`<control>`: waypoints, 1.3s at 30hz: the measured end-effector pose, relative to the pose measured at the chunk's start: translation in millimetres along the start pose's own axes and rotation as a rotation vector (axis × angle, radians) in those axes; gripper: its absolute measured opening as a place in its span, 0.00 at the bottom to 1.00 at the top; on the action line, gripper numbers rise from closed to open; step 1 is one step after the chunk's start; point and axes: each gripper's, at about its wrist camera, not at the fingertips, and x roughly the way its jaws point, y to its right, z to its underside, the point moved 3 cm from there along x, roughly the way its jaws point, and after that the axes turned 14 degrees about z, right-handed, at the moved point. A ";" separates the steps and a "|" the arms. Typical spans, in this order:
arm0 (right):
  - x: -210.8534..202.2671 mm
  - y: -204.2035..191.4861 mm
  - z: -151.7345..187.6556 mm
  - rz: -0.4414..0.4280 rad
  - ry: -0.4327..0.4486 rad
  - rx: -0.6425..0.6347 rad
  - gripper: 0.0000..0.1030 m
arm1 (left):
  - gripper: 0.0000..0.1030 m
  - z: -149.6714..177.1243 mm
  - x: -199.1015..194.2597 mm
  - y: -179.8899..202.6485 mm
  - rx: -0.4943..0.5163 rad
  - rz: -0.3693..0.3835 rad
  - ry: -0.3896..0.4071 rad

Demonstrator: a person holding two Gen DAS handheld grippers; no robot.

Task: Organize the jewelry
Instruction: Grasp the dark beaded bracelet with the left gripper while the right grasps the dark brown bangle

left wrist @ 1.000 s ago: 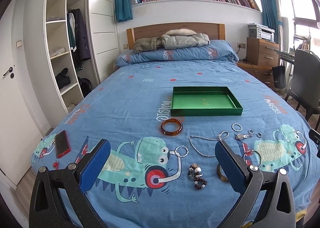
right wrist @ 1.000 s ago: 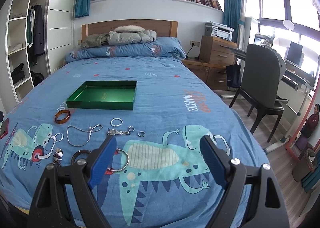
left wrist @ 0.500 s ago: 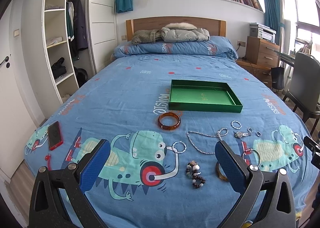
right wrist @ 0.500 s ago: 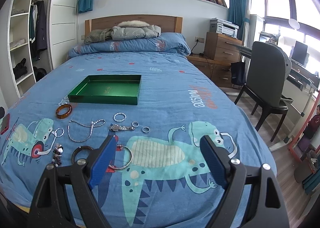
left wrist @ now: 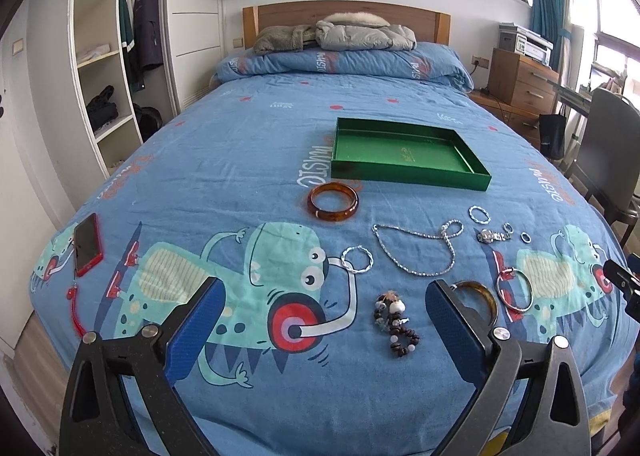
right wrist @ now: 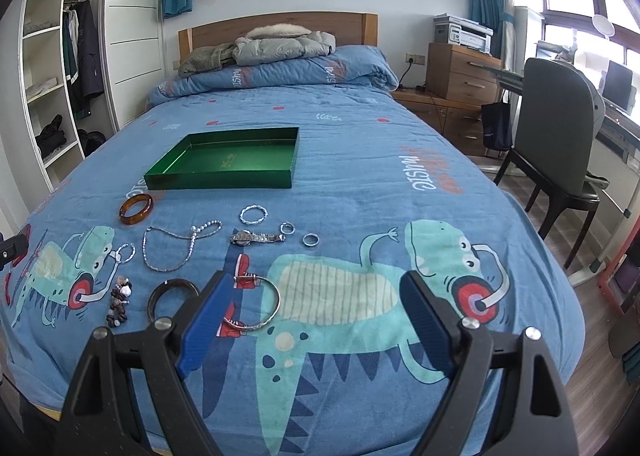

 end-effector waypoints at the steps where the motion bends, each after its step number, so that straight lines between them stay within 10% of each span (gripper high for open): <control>1: 3.5 -2.6 1.4 -0.010 -0.007 -0.005 0.82 | 0.94 3.6 5.2 0.5 -0.003 0.012 -0.016; 14: 53.9 -35.7 22.1 -0.125 -0.126 -0.057 0.76 | 0.78 41.7 83.3 14.8 -0.024 0.096 -0.209; 27: 71.1 -110.0 38.3 -0.422 -0.209 -0.147 0.29 | 0.56 48.9 138.8 12.6 -0.024 0.130 -0.305; 39: 103.1 -147.1 53.8 -0.403 -0.321 -0.213 0.26 | 0.39 44.7 157.6 14.1 0.034 0.125 -0.290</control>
